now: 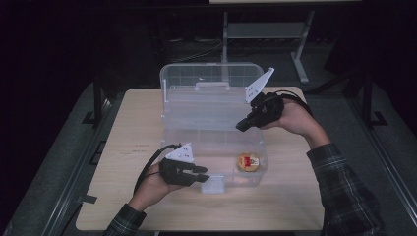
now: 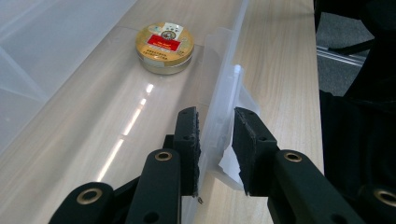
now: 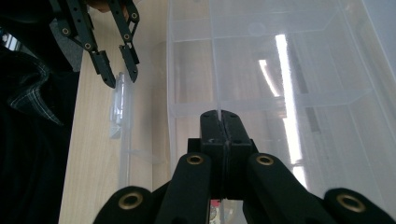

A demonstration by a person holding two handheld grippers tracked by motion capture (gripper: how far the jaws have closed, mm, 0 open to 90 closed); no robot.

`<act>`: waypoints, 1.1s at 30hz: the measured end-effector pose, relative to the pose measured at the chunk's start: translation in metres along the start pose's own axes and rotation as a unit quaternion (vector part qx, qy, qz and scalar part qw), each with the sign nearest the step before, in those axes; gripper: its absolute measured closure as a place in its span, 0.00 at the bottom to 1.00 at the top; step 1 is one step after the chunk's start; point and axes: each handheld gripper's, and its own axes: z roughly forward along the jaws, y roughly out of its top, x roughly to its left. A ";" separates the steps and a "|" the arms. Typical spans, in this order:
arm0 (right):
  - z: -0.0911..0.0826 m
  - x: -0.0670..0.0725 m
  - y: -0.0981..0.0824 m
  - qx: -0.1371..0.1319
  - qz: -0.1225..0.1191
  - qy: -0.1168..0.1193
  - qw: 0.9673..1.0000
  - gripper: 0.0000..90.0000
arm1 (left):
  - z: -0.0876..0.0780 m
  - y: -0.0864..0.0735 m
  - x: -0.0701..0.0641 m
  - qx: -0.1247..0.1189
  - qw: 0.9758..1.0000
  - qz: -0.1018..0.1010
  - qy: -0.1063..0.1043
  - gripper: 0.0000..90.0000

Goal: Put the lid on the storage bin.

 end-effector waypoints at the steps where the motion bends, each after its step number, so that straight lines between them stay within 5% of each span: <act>1: 0.000 0.000 0.000 0.000 0.000 0.000 1.000 1.00 | 0.000 0.000 0.000 0.000 1.000 0.000 0.000 0.79; 33: 0.006 0.020 -0.007 0.005 -0.013 0.007 1.000 1.00 | 0.000 0.000 0.000 -0.002 1.000 -0.003 -0.003 0.79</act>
